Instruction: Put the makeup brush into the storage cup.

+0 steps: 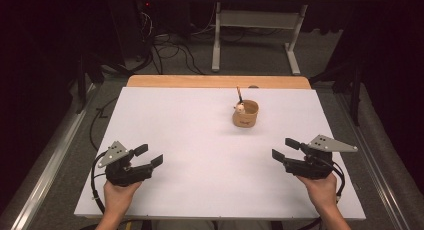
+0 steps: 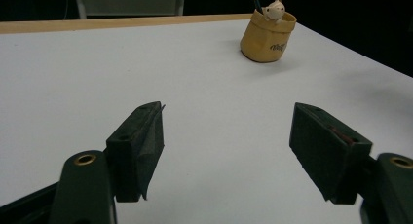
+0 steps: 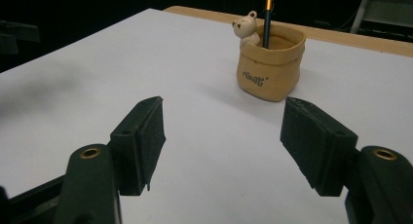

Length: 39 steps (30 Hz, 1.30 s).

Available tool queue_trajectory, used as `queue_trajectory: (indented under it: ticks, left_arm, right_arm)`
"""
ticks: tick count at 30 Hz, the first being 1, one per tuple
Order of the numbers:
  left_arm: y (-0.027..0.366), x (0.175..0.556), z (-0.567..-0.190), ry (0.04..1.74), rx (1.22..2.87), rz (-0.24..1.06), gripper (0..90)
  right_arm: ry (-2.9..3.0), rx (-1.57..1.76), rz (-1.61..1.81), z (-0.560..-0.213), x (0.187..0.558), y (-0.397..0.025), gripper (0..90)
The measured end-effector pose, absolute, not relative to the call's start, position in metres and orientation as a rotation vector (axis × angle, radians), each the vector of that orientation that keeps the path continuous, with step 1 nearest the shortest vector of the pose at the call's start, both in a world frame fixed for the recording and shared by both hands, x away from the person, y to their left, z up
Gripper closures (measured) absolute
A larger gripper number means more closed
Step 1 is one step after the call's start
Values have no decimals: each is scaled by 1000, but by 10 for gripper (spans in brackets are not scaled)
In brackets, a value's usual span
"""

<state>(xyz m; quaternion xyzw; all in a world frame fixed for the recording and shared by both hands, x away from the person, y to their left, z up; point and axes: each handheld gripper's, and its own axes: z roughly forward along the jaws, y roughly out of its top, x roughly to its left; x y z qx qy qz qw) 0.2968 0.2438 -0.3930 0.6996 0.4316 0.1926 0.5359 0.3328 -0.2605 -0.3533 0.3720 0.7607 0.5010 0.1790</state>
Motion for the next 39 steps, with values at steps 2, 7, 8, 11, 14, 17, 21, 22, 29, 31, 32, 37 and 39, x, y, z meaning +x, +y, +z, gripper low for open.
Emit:
queue_trajectory:
  ticks: [2,7,8,11,14,17,21,22,29,31,32,37,39]
  left_arm:
    - [244,297,-393,1029,1663,457,288]
    - [243,297,-393,1025,1672,457,288]
    - [243,297,-393,1026,1671,458,288]
    - [244,297,-393,1029,1667,457,288]
    - [244,297,-393,1027,1667,456,288]
    - [243,297,-393,1024,1671,458,288]
    - [244,297,-393,1028,1667,456,288]
    - [244,297,-393,1028,1668,456,288]
    - [243,297,-393,1026,1671,457,288]
    - [243,297,-393,1029,1666,456,288]
    - [243,297,-393,1028,1668,455,288]
    - [243,297,-393,1026,1672,457,288]
    - [242,297,-393,1026,1670,455,288]
  right_arm:
    - [2153,1054,1418,-355,333,-261,347]
    - [2157,1074,1412,-361,333,-262,347]
    - [2158,1078,1412,-361,333,-263,347]
    - [2162,1084,1409,-364,332,-263,347]
    - [2168,1092,1400,-367,332,-263,347]
    - [2169,1096,1382,-370,332,-263,347]
    - [2166,1102,1383,-372,332,-264,347]
    - [2166,1101,1382,-372,332,-264,347]
    - [2167,1094,1346,-377,331,-263,347]
    - [2167,1089,1341,-379,330,-263,347]
    - [2169,1087,1333,-379,330,-263,347]
    - [2169,1084,1324,-382,329,-264,347]
    - [2167,1086,1322,-384,329,-265,347]
